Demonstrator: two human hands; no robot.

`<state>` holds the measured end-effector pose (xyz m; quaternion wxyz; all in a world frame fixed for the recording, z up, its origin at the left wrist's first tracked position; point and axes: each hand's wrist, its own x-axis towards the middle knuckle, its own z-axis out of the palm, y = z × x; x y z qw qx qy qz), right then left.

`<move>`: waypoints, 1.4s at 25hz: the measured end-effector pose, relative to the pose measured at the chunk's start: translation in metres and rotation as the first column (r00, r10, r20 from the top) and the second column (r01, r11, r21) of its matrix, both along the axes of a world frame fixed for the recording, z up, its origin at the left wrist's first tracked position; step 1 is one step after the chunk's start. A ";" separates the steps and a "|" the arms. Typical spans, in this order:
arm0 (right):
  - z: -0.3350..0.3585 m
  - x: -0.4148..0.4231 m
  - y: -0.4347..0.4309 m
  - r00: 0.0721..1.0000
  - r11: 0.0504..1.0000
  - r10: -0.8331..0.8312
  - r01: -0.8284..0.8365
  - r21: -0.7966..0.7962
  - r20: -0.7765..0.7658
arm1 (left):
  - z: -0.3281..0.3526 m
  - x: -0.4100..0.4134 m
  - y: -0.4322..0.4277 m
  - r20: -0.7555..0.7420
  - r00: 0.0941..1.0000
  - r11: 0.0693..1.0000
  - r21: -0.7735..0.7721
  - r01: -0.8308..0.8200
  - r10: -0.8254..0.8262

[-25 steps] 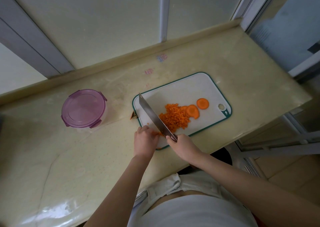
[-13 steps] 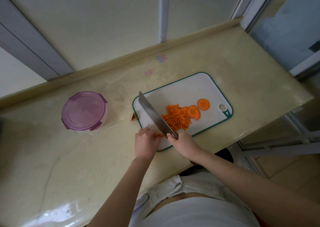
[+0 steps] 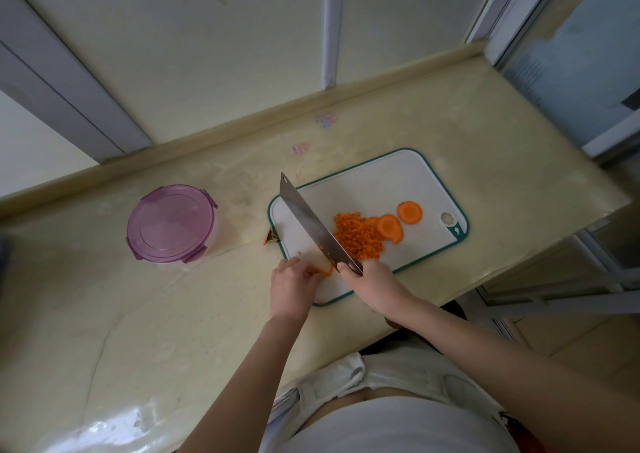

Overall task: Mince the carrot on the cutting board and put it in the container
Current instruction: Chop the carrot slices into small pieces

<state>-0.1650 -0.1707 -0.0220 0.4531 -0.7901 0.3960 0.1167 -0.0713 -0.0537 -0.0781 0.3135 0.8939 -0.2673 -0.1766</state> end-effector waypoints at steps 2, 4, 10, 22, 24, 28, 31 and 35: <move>0.000 -0.002 0.001 1.000 1.000 0.016 -0.016 -0.002 -0.002 | 0.001 0.000 0.002 0.007 1.000 1.000 -0.017 -0.001 0.001; 0.000 -0.004 0.004 0.999 0.999 0.038 -0.038 0.008 -0.015 | 0.000 0.000 0.003 0.017 1.000 1.000 -0.020 -0.009 0.009; -0.012 -0.006 0.013 0.995 0.998 0.063 -0.061 0.017 -0.075 | 0.001 -0.001 0.002 0.052 0.999 1.000 -0.019 -0.001 0.002; -0.015 0.001 0.017 0.999 0.999 0.046 -0.046 -0.008 -0.028 | -0.001 0.001 0.002 0.073 0.995 0.998 0.004 0.061 -0.061; -0.013 -0.001 0.011 0.999 0.998 0.036 -0.036 0.049 0.000 | 0.002 0.002 0.005 0.055 0.994 0.995 -0.007 0.099 -0.098; -0.014 -0.004 0.010 0.999 0.996 0.031 -0.032 0.080 0.014 | 0.009 0.004 0.017 -0.019 0.988 0.988 -0.040 0.150 -0.151; -0.011 -0.002 0.008 1.000 0.998 -0.007 0.005 0.066 0.029 | 0.006 0.002 0.023 0.015 0.948 0.946 0.075 0.316 -0.318; -0.007 -0.002 -0.001 0.997 0.995 -0.052 0.046 0.085 0.064 | 0.007 0.001 0.022 0.065 0.909 0.898 0.200 0.393 -0.412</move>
